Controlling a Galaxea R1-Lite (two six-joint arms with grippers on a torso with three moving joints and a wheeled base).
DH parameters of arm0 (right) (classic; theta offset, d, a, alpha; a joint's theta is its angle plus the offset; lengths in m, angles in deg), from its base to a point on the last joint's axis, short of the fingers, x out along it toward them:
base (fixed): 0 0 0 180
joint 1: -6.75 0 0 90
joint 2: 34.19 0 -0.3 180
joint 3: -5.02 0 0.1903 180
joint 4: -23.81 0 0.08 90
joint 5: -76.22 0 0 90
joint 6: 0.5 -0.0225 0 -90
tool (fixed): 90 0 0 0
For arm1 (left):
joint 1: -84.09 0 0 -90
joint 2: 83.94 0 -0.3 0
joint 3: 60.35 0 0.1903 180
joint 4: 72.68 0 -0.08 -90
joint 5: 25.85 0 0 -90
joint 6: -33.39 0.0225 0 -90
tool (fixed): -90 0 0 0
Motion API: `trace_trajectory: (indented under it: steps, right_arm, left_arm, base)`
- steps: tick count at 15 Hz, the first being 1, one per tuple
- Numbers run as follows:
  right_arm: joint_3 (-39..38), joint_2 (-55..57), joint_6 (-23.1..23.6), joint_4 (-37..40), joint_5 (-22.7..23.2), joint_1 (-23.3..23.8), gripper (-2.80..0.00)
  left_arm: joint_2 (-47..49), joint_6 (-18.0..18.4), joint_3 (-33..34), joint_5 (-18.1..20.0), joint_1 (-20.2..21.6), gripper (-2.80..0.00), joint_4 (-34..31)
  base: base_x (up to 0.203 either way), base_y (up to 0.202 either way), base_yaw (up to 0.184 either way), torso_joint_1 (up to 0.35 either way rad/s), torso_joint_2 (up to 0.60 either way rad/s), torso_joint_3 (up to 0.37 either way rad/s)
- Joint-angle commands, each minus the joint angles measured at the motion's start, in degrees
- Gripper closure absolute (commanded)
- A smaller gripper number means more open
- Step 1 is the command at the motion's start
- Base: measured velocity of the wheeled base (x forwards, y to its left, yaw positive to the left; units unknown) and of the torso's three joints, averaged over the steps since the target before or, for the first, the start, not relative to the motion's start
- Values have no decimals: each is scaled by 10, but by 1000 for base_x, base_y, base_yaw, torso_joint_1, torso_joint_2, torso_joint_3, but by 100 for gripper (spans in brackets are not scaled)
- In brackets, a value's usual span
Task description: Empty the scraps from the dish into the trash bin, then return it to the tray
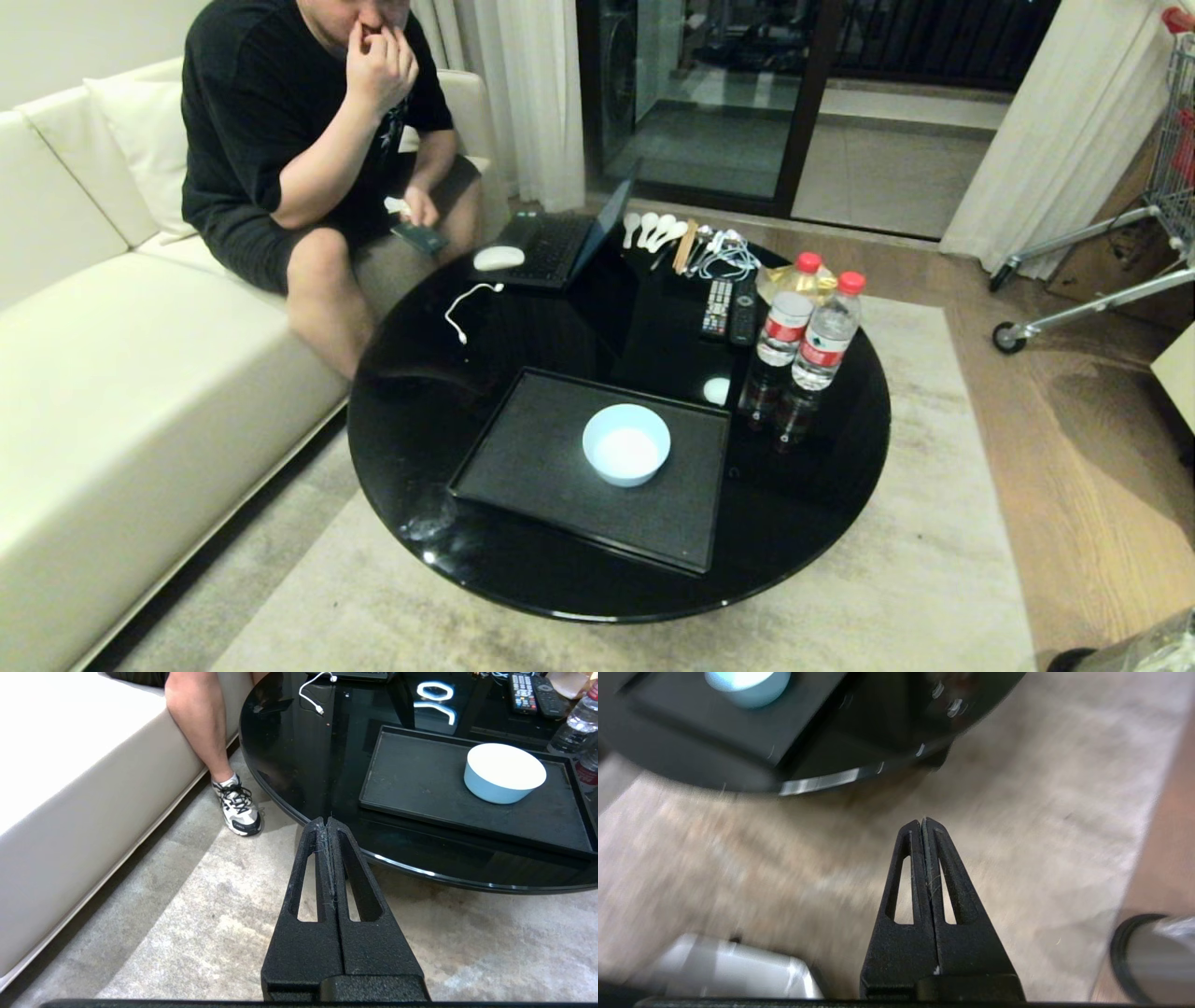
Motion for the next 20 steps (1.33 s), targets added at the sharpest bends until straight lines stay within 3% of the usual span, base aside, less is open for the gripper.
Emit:
trace_trajectory:
  steps: [1,12,20]
  right_arm:
    - [0,-28,2,22,4,2,0]
    - [0,-28,-4,22,6,-24,0]
    - [0,-27,-4,22,6,67,0]
  left_arm:
    - [0,0,0,0,0,0,0]
    - [0,0,0,0,0,0,0]
    - [0,0,0,0,0,0,0]
  base:
    - [0,0,0,0,0,0]
    - [0,0,0,0,0,0]
    - [0,0,0,0,0,0]
